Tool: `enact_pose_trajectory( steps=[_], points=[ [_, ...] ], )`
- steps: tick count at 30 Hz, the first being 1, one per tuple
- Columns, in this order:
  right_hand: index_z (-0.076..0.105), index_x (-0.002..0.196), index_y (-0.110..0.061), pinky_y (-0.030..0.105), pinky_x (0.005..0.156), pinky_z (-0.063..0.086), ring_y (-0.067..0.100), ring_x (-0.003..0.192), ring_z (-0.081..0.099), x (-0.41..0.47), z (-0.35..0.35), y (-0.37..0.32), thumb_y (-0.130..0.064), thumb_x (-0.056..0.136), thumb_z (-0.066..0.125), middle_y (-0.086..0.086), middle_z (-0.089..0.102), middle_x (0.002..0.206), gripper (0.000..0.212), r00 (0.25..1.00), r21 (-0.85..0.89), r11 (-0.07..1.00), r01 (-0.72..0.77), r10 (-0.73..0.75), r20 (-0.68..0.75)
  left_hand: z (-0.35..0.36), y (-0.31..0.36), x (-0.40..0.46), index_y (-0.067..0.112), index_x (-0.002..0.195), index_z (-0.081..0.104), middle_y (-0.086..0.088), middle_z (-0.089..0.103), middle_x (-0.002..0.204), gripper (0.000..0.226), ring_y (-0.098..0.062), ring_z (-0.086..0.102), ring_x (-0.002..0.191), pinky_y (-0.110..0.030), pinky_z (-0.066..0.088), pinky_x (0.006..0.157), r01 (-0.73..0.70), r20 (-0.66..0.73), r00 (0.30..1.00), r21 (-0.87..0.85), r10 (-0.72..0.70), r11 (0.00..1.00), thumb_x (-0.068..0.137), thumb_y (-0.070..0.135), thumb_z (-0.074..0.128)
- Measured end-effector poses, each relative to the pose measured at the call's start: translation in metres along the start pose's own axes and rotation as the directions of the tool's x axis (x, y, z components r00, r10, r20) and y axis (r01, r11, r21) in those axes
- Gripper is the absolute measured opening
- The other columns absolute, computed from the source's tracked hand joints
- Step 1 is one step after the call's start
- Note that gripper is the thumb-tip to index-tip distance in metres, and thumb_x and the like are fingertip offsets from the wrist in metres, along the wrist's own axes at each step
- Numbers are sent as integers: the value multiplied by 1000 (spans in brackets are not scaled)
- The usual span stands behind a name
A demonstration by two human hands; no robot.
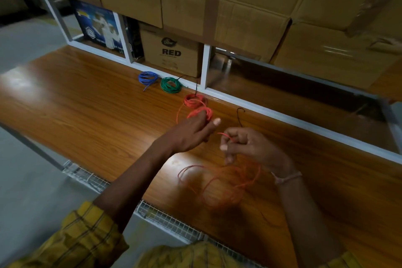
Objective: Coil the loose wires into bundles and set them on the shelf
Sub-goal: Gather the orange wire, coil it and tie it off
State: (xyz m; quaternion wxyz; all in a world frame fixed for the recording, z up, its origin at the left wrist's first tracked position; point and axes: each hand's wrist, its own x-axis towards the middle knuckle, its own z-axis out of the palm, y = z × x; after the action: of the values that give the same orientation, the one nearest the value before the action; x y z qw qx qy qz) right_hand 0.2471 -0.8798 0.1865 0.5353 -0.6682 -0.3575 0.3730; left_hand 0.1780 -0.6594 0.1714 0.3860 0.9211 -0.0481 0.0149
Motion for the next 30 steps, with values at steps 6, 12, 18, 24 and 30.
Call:
enact_pose_trajectory(
  steps=[6, 12, 18, 24, 30],
  points=[
    [64, 85, 1, 35, 60, 32, 22, 57, 44, 13, -21, 14, -34, 96, 43, 14, 55, 67, 42, 984, 327, 944, 53, 5, -176, -14, 8, -14, -4, 98, 68, -4, 49, 60, 38, -14, 43, 49, -26, 34, 48, 34, 235, 968, -485, 92, 874, 112, 27, 52],
    [60, 87, 2, 36, 58, 29, 24, 60, 42, 35, -12, 55, -47, 94, 31, 14, 52, 68, 58, 980, 582, 813, 21, 99, -173, -20, 10, -14, 0, 95, 60, 4, 26, 53, 36, -11, 21, 40, -22, 28, 39, 26, 116, 965, -934, 233, 357, 111, 27, 42],
    [62, 81, -2, 33, 56, 28, 22, 60, 33, 28, 0, 91, -51, 74, 69, 8, 36, 69, 51, 949, 694, 720, 9, 212, -233, -41, 7, -6, 5, 94, 58, 6, 22, 52, 41, -8, 18, 38, -25, 23, 38, -55, -26, 985, -985, 173, 164, 114, 27, 31],
    [67, 94, 4, 41, 83, 44, 33, 83, 56, 25, 0, 85, -57, 90, 58, 17, 61, 76, 62, 956, 600, 793, 102, 88, -279, -31, 1, -7, 7, 96, 59, 6, 26, 55, 41, -10, 19, 42, -23, 26, 39, -17, 2, 998, -964, 69, 265, 116, 26, 29],
    [66, 97, -7, 27, 58, 44, 12, 56, 41, 35, -11, 76, -32, 105, 49, 0, 39, 65, 31, 910, 532, 840, 108, 132, -393, -22, 0, -6, 9, 92, 62, 11, 33, 50, 39, -6, 20, 39, -21, 24, 39, 91, 88, 996, -981, -22, 170, 113, 31, 37]
  ],
)
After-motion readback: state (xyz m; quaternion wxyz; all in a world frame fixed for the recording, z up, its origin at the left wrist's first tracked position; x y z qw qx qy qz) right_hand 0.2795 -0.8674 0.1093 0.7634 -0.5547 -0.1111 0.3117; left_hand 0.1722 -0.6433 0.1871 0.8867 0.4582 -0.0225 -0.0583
